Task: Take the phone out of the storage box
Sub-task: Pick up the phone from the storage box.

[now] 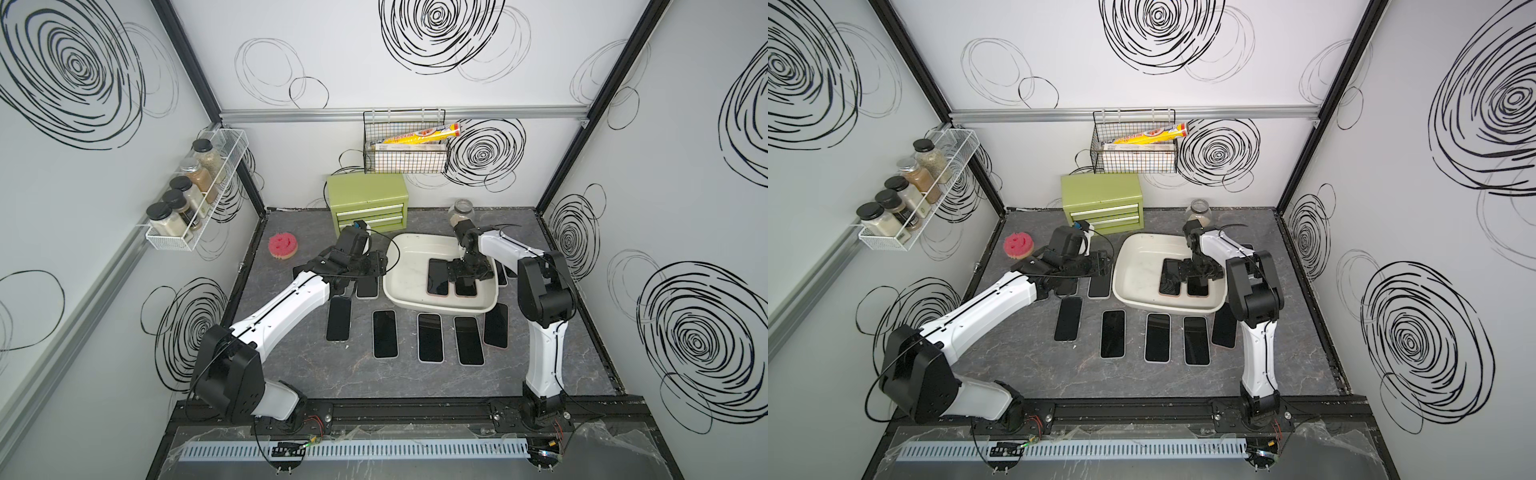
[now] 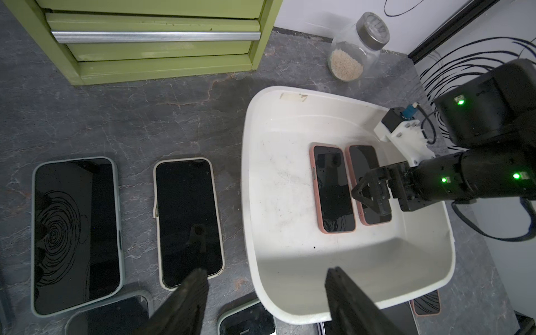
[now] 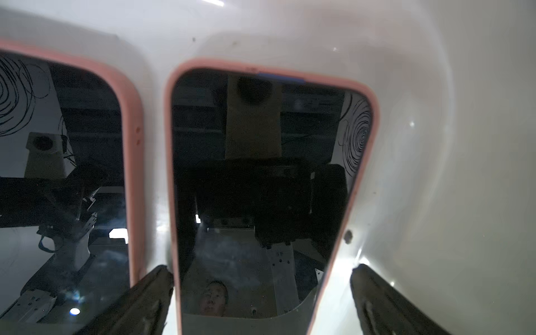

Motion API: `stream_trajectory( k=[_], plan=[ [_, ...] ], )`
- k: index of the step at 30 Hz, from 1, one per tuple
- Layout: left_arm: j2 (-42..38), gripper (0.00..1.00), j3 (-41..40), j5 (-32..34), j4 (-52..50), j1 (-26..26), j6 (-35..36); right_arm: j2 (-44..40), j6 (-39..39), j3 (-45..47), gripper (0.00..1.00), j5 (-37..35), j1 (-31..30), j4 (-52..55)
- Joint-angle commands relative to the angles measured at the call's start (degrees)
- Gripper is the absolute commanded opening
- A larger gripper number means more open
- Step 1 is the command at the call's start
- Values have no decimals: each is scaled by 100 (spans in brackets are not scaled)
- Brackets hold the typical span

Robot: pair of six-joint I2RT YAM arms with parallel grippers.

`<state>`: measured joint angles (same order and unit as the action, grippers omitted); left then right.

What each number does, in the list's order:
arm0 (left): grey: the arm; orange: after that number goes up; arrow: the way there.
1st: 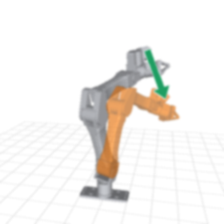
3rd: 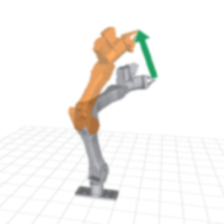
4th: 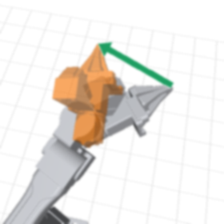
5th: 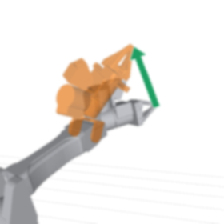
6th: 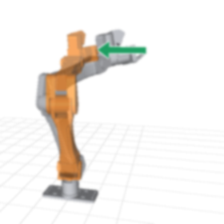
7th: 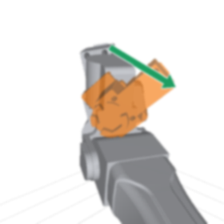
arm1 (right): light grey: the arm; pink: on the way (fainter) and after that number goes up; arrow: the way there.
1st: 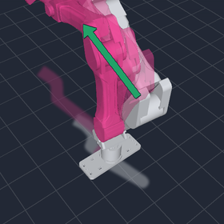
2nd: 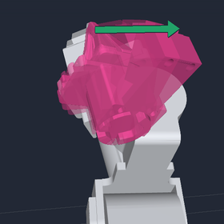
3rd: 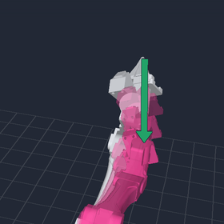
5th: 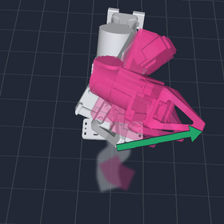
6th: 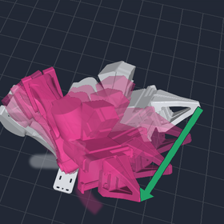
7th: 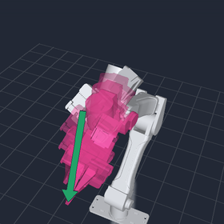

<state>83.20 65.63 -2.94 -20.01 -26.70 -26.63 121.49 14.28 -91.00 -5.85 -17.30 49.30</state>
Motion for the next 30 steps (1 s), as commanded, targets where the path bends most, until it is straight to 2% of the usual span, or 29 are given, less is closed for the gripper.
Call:
stream_trajectory(
  k=[1, 8, 12, 18, 23, 30],
  plan=[
    [93, 71, 163, -119, 204, -19, -47, 166, -53, -100, 100, 37, 78, -135],
    [257, 70, 284, -167, 190, -46, -11, 437, -91, -227, 100, 139, 148, -162],
    [318, 70, 278, -209, 239, -113, 26, 706, -132, -407, 97, 183, 237, -69],
    [306, 70, 165, -352, 365, -252, -17, 932, -129, -453, 86, 297, 362, 38],
    [260, 69, 99, -471, 443, -300, -87, 981, -128, -230, 71, 335, 385, -23],
    [158, 69, 44, -734, 674, -431, -50, 695, -49, -356, 56, 540, 394, -14]
  ],
)
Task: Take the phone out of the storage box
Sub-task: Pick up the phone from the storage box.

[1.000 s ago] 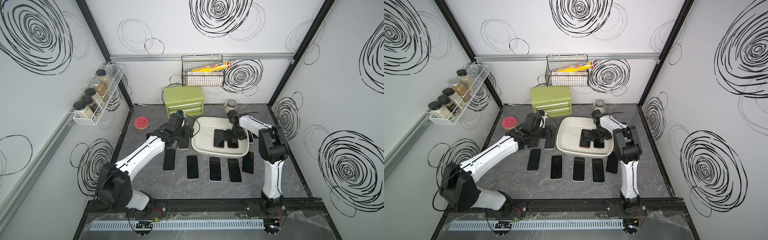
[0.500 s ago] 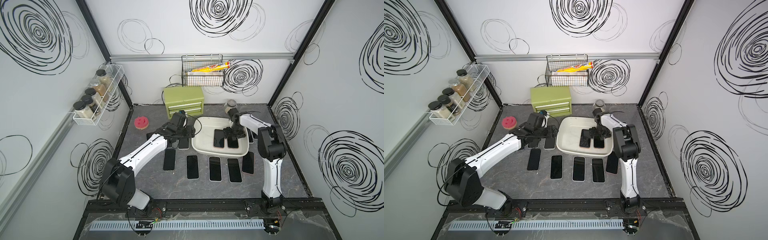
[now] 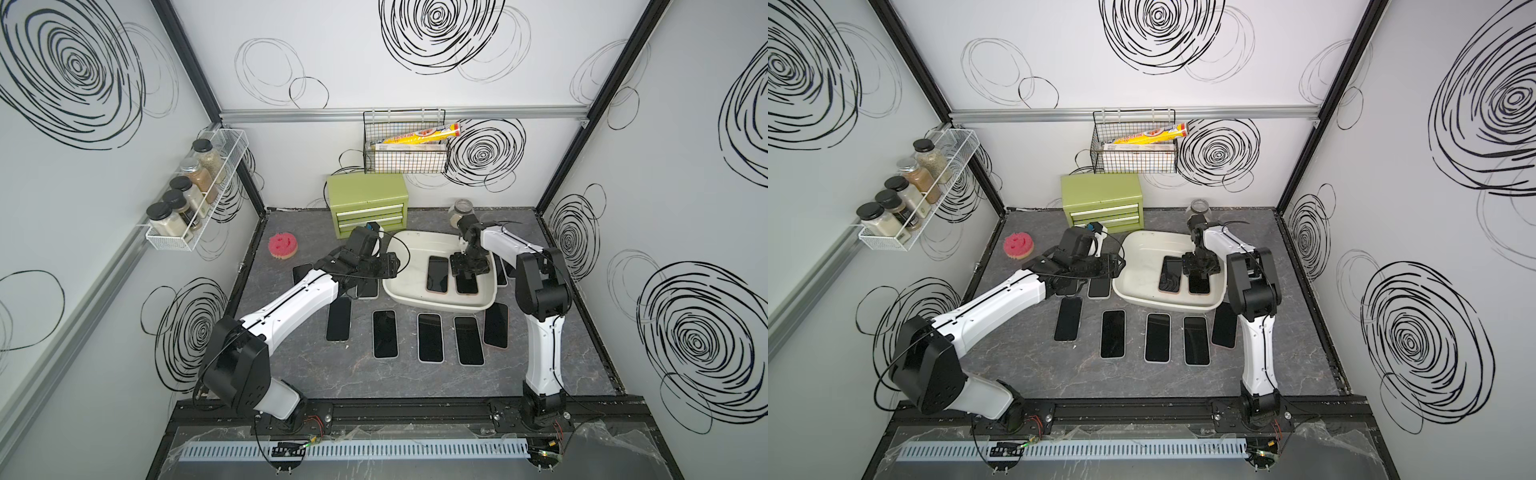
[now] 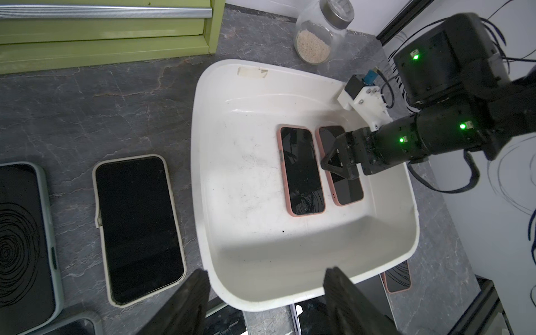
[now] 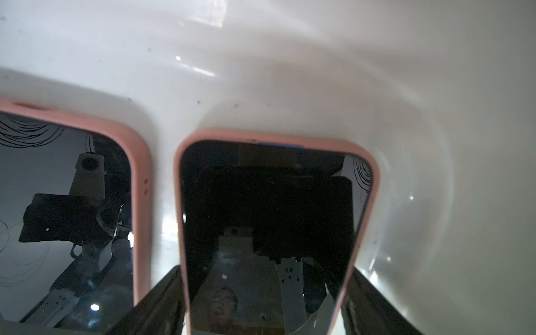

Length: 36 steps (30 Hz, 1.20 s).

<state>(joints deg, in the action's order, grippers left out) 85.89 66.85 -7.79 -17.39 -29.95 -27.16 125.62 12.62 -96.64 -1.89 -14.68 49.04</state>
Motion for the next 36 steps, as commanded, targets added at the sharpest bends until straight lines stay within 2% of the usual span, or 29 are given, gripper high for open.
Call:
stream_trajectory(
  k=[1, 7, 14, 17, 27, 36],
  plan=[
    [-169, 69, -130, -303, 531, -194, 23, 218, 126, 103, 54, 211, 128, 66],
    [-562, 71, -947, -1221, 1960, -435, -497, -131, 179, -742, 48, 892, 130, 582],
    [-292, 72, -1165, -1271, 2552, -783, -751, -441, 127, -1104, 44, 1505, 128, 963],
    [-85, 72, -1125, -1250, 2712, -835, -823, -530, 126, -1131, 42, 1574, 125, 1090],
    [658, 73, -637, -1115, 2993, -1199, -675, -1047, 273, -1096, 41, 2509, 85, 1233],
    [1313, 73, -260, -1234, 3262, -1197, -1148, -1185, 329, -1076, 40, 2641, -135, 1353]
  ],
)
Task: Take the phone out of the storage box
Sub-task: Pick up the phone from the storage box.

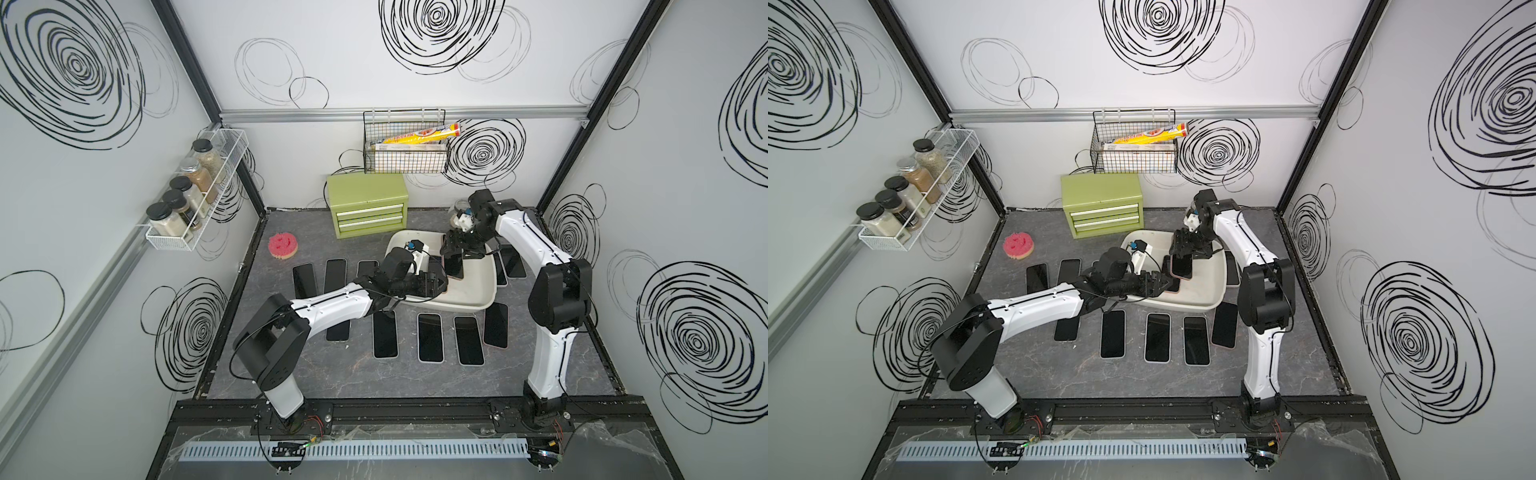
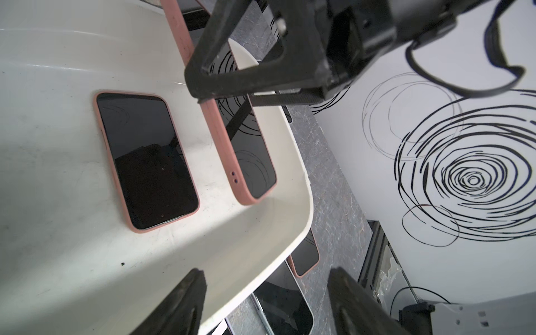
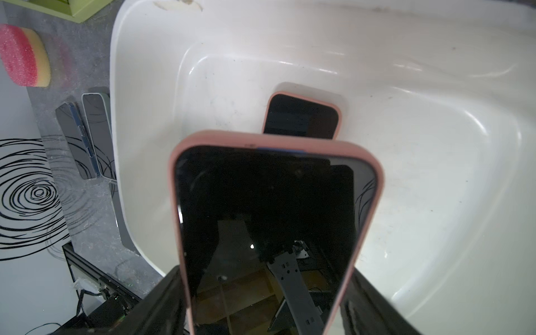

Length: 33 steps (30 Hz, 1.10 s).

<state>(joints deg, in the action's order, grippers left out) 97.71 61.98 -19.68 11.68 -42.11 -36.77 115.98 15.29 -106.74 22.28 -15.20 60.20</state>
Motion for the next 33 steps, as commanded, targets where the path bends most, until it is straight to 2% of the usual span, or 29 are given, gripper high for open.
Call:
stream_trajectory(
  k=[1, 8, 17, 28, 33],
  plan=[
    [175, 73, 281, -53, 382, 23, -211, -217, 53, -44, 40, 223, -114, 250],
    [481, 73, 658, 72, 132, 126, -289, -282, 36, -5, 39, 290, -239, 270],
    [794, 72, 930, 123, -139, 246, -56, -381, 9, -29, 39, 488, -295, 350],
    [890, 56, 993, 28, 5, 269, -161, -480, 88, 166, 36, 788, -371, 202],
    [903, 31, 1072, -105, 71, 273, -221, -520, 84, 230, 35, 839, -399, 165]
  ],
)
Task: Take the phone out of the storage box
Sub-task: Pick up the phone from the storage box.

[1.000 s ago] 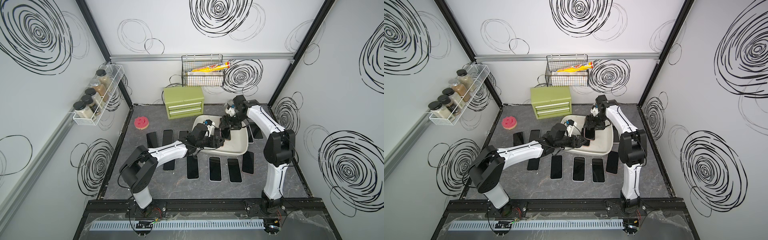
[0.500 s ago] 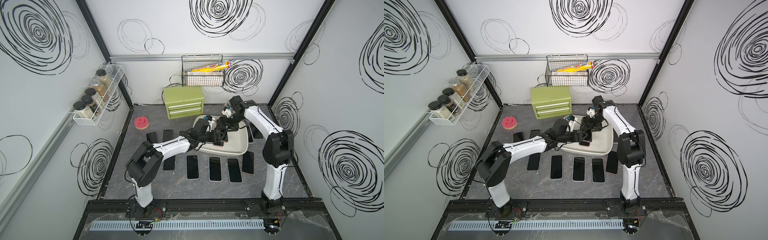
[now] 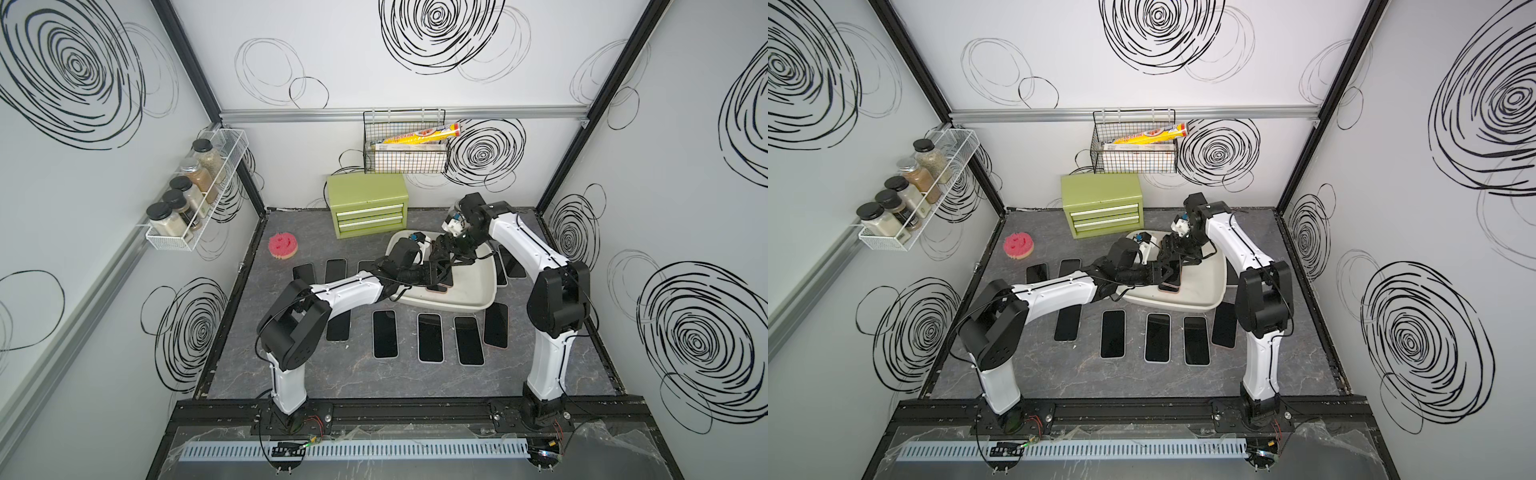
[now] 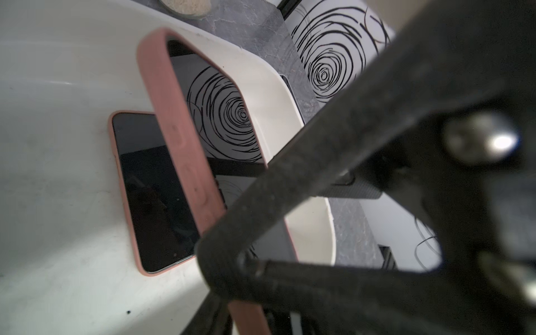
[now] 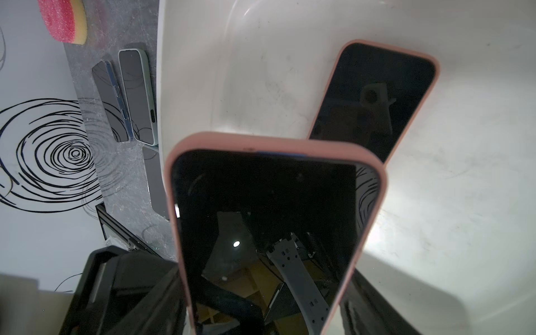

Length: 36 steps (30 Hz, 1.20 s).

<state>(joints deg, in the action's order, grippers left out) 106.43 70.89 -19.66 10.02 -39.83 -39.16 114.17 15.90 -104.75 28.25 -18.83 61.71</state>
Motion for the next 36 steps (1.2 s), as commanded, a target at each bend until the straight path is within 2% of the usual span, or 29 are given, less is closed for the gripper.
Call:
stream_trajectory(
  k=[1, 6, 13, 22, 26, 30, 36],
  plan=[
    [35, 27, 206, -108, 224, 46, 22, -341, 18, 35, 35, 251, -37, 8],
    [29, 17, 201, -165, 225, 63, -4, -352, 18, 124, 34, 277, -47, -38],
    [-120, 8, 74, -212, 373, 77, -88, -396, 71, 273, 34, 330, -77, -159],
    [-494, 5, -282, -422, 591, 186, -303, -378, 194, 210, 68, 243, -73, -319],
    [-734, 4, -519, -592, 699, 295, -392, -225, 240, -157, 81, 71, -47, -248],
    [-992, 4, -751, -671, 738, 345, -427, -111, 443, -390, 86, 497, -41, -450],
    [-1321, 3, -996, -651, 652, 388, -373, -70, 631, -473, 90, 753, -14, -671]
  ],
)
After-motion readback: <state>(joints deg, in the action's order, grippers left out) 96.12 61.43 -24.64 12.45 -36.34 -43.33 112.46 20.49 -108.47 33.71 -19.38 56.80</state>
